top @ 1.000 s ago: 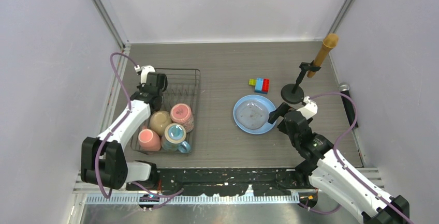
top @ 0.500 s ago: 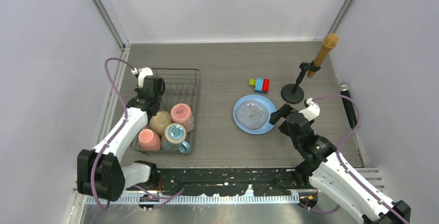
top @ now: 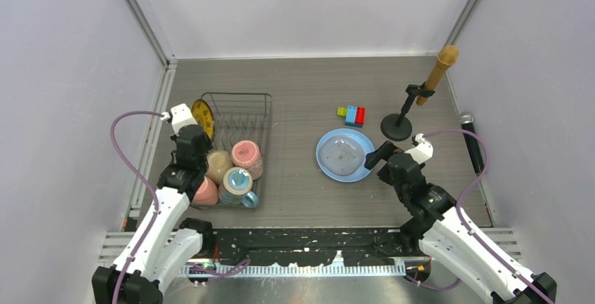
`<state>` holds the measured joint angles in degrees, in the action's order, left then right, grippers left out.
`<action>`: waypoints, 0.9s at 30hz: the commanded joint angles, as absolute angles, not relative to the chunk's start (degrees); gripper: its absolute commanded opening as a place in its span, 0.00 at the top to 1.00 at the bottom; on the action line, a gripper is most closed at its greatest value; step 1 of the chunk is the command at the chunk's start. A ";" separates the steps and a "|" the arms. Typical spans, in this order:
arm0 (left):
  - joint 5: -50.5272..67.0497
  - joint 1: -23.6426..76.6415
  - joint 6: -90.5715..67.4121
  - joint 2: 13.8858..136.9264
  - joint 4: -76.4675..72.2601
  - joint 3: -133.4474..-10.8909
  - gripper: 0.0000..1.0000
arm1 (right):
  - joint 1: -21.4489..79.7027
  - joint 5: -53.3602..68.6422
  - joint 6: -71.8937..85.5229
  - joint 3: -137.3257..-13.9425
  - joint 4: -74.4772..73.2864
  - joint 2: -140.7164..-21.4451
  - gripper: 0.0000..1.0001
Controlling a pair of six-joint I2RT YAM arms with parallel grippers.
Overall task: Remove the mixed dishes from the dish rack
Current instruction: Pick up the plate from the dish rack.
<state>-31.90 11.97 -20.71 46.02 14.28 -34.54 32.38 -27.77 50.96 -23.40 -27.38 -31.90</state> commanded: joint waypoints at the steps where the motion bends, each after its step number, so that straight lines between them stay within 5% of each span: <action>1: -25.56 12.40 -22.50 42.82 5.52 -33.71 1.00 | 32.14 -25.85 51.03 -24.36 -23.44 -30.54 0.02; 19: -15.44 12.39 -24.92 33.69 2.79 -30.37 1.00 | 32.12 -10.90 48.18 -21.35 -11.28 -26.07 0.01; 27: -5.18 12.40 -29.86 35.34 11.01 -39.50 1.00 | 32.12 1.07 46.37 -20.91 -2.44 -27.27 0.01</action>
<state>-12.51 12.36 -25.54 35.33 10.87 -32.27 32.38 -6.90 48.12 -21.08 -10.74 -26.65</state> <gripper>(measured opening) 0.113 0.991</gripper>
